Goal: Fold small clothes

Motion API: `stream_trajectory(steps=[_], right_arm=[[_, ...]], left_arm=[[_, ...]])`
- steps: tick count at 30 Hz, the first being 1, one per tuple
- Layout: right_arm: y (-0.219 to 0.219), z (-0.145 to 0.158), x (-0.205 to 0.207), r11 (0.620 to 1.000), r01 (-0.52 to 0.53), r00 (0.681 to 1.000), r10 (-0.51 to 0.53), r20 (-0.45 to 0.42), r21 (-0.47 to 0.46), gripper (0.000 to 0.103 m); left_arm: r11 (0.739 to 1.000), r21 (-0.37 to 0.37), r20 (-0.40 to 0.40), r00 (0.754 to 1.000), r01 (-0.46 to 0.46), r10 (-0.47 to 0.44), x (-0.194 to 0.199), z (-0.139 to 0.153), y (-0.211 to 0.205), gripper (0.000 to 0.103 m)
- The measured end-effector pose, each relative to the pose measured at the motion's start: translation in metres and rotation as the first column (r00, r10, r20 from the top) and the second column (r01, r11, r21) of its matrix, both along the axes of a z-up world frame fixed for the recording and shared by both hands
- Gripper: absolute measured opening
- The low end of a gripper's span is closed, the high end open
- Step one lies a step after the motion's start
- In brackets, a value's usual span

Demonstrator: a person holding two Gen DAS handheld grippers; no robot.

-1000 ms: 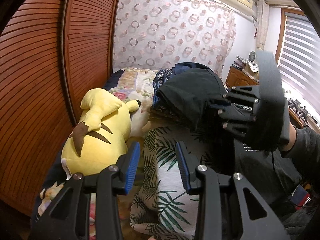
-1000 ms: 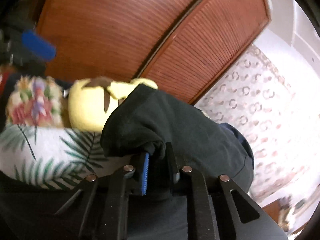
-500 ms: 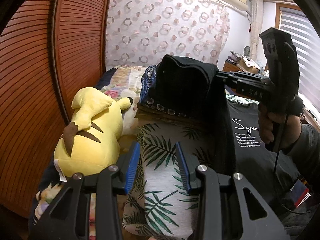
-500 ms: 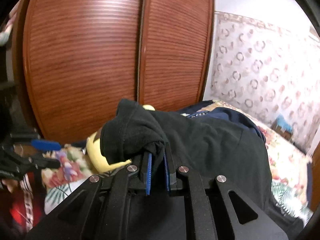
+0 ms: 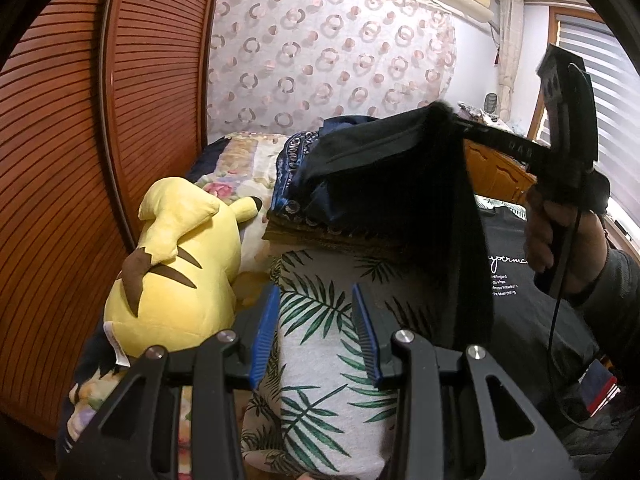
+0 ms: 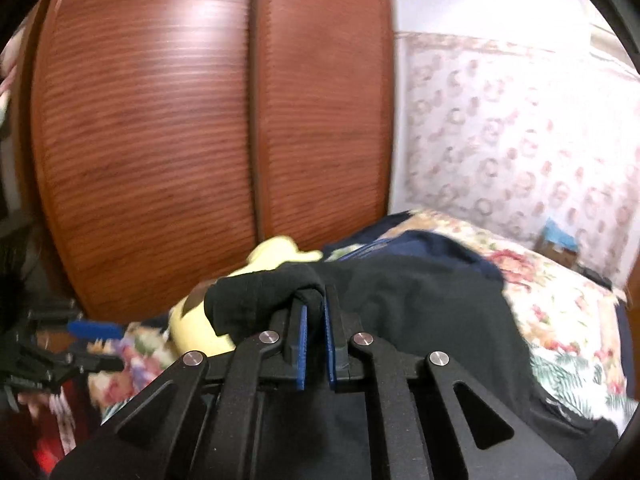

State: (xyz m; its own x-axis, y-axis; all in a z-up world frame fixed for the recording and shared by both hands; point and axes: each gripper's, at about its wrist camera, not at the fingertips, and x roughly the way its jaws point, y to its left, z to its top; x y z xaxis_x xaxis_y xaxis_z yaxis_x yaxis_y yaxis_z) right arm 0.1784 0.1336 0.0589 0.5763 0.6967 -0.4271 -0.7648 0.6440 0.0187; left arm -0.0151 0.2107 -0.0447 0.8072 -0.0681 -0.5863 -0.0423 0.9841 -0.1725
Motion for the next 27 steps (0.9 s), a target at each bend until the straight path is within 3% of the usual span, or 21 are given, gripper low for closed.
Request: stream_trajectory(steps=[4, 11, 13, 14, 18, 24, 27], right_arm=[[-0.036, 0.004, 0.012, 0.986, 0.153, 0.988, -0.151, -0.044, 0.063, 0.005], [-0.106, -0.014, 0.016, 0.946, 0.324, 0.940, -0.323, -0.112, -0.010, 0.005], [-0.126, -0.024, 0.014, 0.943, 0.327, 0.931, -0.332, -0.150, -0.055, 0.012], [-0.133, -0.029, 0.011, 0.938, 0.332, 0.925, -0.344, -0.158, -0.098, 0.024], [-0.165, -0.042, 0.006, 0.927, 0.331, 0.911, -0.362, -0.195, -0.176, 0.047], [-0.178, -0.047, -0.009, 0.939, 0.230, 0.926, -0.292, -0.240, -0.256, 0.047], [-0.176, -0.048, -0.014, 0.946, 0.159, 0.917, -0.247, -0.314, -0.283, 0.047]], left_arm=[[1.000, -0.004, 0.011, 1.000, 0.016, -0.016, 0.005, 0.003, -0.006, 0.036], [0.998, -0.008, 0.036, 0.997, 0.066, -0.065, 0.023, 0.012, -0.026, 0.036], [0.997, 0.000, 0.037, 0.997, 0.074, -0.074, 0.031, 0.013, -0.035, 0.036], [0.997, 0.004, 0.036, 0.996, 0.075, -0.076, 0.034, 0.014, -0.039, 0.036], [0.995, -0.008, 0.036, 0.994, 0.101, -0.100, 0.049, 0.015, -0.057, 0.036], [0.993, -0.016, 0.028, 0.993, 0.115, -0.114, 0.062, 0.015, -0.073, 0.036], [0.992, -0.017, 0.027, 0.992, 0.126, -0.126, 0.063, 0.016, -0.079, 0.036]])
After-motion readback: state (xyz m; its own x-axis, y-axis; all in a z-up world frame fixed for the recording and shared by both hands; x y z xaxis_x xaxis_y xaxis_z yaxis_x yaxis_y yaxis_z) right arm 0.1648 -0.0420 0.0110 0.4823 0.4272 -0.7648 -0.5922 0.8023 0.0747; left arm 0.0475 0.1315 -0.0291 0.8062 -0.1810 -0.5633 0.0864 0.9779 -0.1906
